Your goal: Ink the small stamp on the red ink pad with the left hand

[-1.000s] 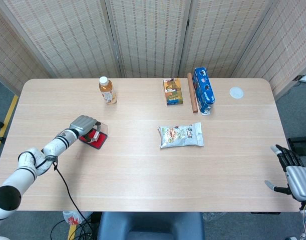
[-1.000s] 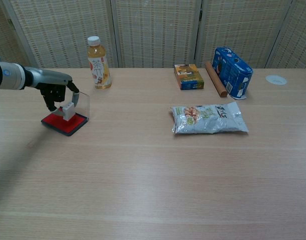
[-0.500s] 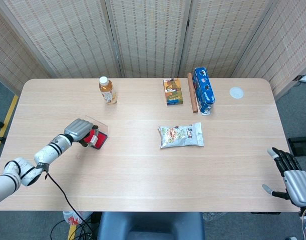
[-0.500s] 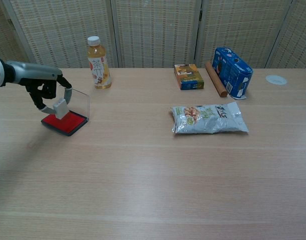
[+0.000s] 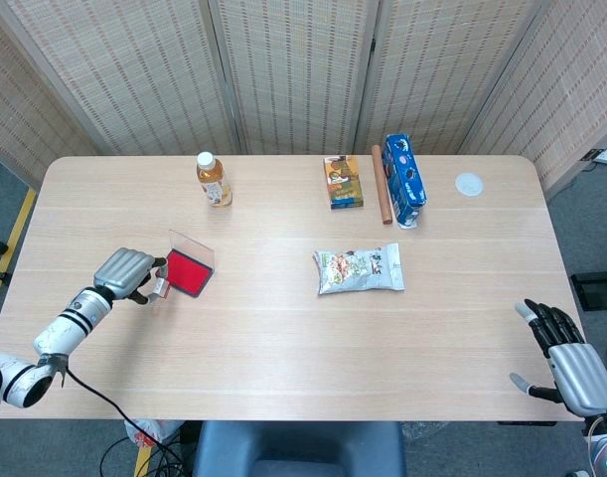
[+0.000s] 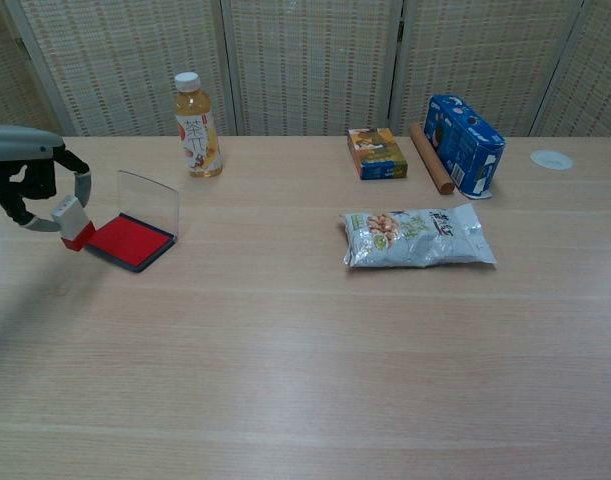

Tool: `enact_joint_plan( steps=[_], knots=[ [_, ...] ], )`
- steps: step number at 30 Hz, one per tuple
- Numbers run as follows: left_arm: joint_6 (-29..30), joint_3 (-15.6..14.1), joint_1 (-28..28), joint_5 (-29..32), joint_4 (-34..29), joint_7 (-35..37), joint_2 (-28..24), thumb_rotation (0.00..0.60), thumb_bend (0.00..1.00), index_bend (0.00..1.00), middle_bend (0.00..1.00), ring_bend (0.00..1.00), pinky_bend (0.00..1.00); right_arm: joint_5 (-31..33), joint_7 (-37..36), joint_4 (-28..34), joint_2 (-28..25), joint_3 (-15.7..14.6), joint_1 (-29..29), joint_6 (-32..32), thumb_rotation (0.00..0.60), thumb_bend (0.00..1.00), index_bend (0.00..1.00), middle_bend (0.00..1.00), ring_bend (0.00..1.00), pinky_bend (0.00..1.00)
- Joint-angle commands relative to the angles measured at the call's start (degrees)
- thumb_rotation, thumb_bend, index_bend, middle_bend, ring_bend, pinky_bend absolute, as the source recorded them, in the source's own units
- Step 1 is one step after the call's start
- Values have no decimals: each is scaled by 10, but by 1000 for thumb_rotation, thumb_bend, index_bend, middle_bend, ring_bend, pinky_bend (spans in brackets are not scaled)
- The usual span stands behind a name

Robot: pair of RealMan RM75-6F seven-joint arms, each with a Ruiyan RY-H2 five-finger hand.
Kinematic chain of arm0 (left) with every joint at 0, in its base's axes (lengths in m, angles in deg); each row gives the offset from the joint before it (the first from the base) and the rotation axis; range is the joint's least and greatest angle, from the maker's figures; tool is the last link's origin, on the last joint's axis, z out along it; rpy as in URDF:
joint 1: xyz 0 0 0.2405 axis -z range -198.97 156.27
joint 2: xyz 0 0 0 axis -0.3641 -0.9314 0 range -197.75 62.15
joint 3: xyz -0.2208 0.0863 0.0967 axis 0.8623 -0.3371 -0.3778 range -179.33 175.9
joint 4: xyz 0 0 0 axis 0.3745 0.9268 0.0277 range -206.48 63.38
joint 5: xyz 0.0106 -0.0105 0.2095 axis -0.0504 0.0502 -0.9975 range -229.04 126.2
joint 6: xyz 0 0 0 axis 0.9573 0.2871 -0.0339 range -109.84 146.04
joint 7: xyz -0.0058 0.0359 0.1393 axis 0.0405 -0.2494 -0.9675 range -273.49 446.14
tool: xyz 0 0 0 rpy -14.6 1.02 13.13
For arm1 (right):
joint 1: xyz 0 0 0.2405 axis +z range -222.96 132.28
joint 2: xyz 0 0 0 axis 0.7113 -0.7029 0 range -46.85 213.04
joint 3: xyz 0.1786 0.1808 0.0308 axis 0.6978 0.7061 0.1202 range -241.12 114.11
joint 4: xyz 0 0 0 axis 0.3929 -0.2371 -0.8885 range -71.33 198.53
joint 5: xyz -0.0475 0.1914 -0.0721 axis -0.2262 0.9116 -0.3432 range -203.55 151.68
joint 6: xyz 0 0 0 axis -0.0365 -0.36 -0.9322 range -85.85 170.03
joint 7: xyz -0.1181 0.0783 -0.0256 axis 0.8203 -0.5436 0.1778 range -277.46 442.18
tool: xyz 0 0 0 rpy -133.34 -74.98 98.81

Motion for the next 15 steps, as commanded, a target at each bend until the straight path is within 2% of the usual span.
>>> enact_joint_plan(
  steps=[1,15],
  knots=[
    [14,-2,-14,-2,1,-9,4,600,445,839,1000,778,632,-3,7,4,2,-2,-1,-3,600,176,0,0,0,0],
    [9,-2,-26,-31,65,21,46,600,439,810,1000,766,631,2,18,7,5,-1,-3,-4,600,176,0,0,0,0]
  ],
)
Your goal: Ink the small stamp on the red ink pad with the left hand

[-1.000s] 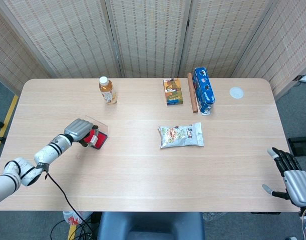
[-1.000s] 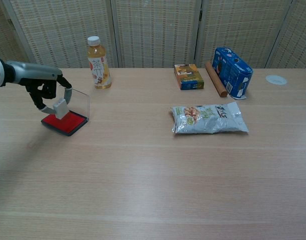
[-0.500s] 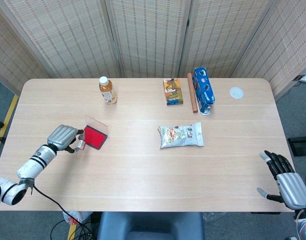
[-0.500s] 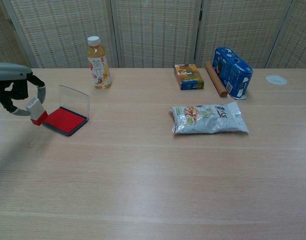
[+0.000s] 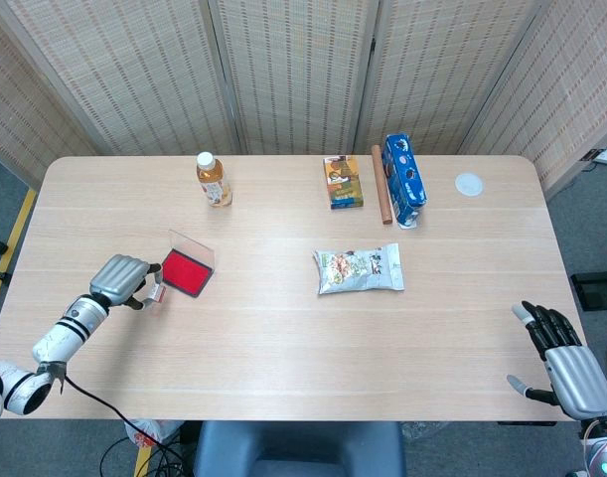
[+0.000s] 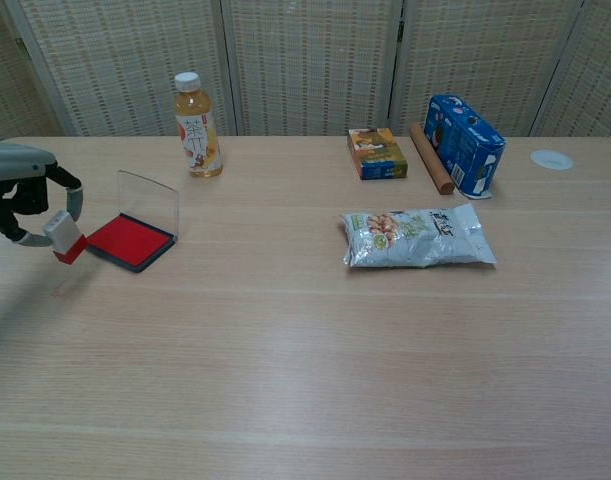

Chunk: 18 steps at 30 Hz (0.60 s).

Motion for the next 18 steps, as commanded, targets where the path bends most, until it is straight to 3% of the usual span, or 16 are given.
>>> enact_joint_plan(
  steps=[1,18],
  knots=[
    [-3,0,-2,-8,18,15,13,600,439,810,1000,766,631,2,0,0,0,1,1,2,600,176,0,0,0,0],
    [1,-14,-5,-58,116,100,68,600,438,806,1000,766,631,13,4,-1,3,4,6,15,600,176,0,0,0,0]
  ],
)
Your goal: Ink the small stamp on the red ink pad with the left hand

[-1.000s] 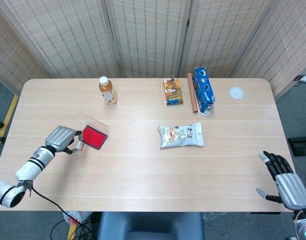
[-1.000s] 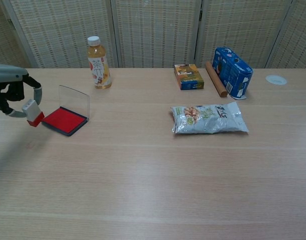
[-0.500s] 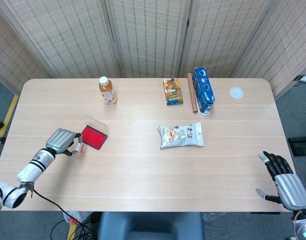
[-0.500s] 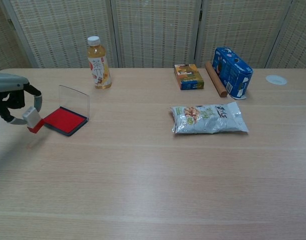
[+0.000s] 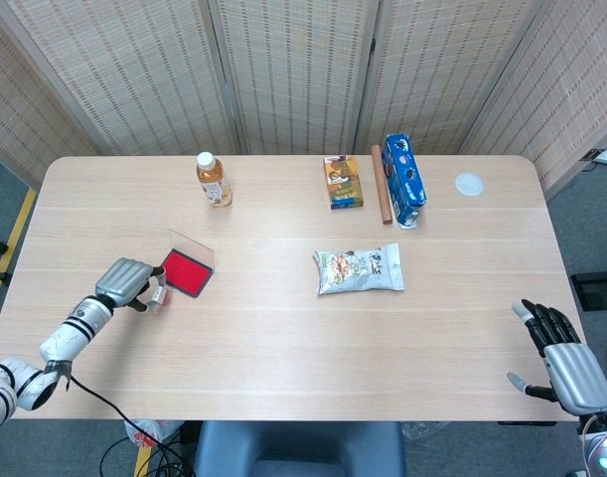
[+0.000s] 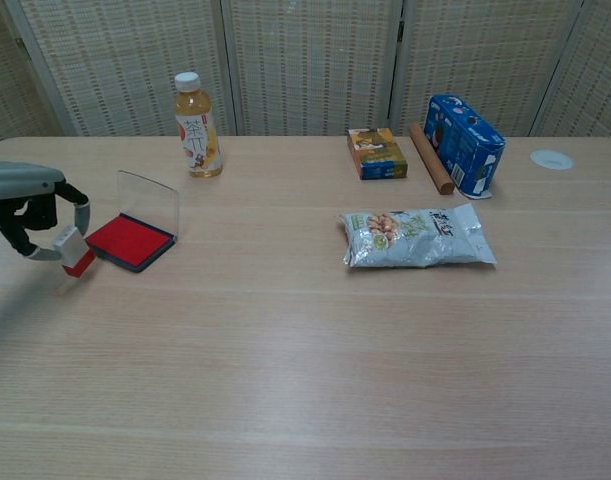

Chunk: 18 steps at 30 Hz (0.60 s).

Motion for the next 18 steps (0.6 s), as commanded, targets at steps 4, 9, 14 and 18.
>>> enact_joint_plan(
  steps=[4,9,14,18],
  knots=[
    [0,-8,-1,-14,28,26,17,600,438,806,1000,766,631,1,1,0,1,0,1,3,600,176,0,0,0,0],
    [-1,-12,1,-24,45,48,23,600,435,801,1000,766,632,4,2,0,1,1,3,6,600,175,0,0,0,0],
    [1,-14,1,-30,58,57,29,600,435,794,1000,765,631,6,1,-1,1,2,3,7,600,175,0,0,0,0],
    [-2,-17,3,-34,69,61,35,600,432,787,1000,764,631,7,1,-2,1,2,4,8,600,176,0,0,0,0]
  ],
)
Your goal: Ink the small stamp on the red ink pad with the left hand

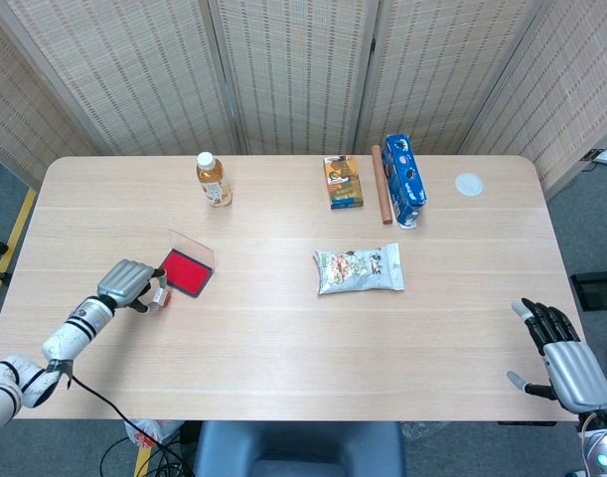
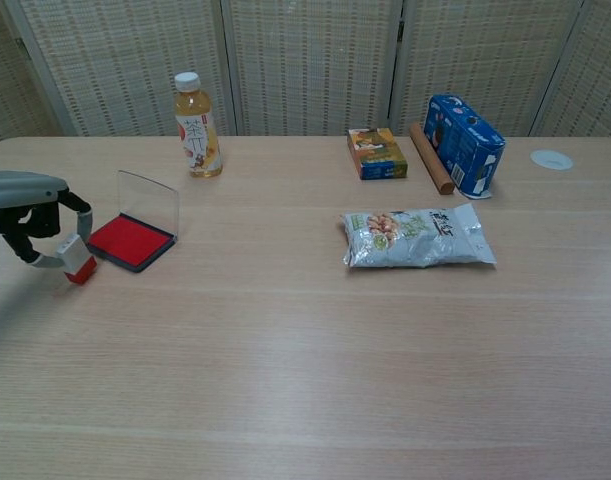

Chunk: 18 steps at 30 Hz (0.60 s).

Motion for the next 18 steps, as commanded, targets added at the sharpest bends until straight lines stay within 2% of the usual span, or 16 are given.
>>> enact_joint_plan(
  steps=[1,10,13,15,18],
  knots=[
    [-1,-2,1,-2,6,3,4,600,427,786,1000,764,632,1,0,0,0,0,0,1,600,176,0,0,0,0],
    [4,-5,-1,-8,22,15,12,600,416,785,1000,763,631,2,2,1,1,0,1,3,600,176,0,0,0,0],
    [5,-6,-2,-9,24,14,13,600,356,759,1000,755,631,1,2,1,1,0,1,2,600,176,0,0,0,0],
    [-7,-7,0,-7,19,10,8,600,280,690,1000,745,631,0,2,1,1,0,1,1,600,176,0,0,0,0],
    [-12,-5,1,-1,9,2,2,600,187,515,1000,728,631,-1,2,1,0,-1,0,-2,600,175,0,0,0,0]
  ],
)
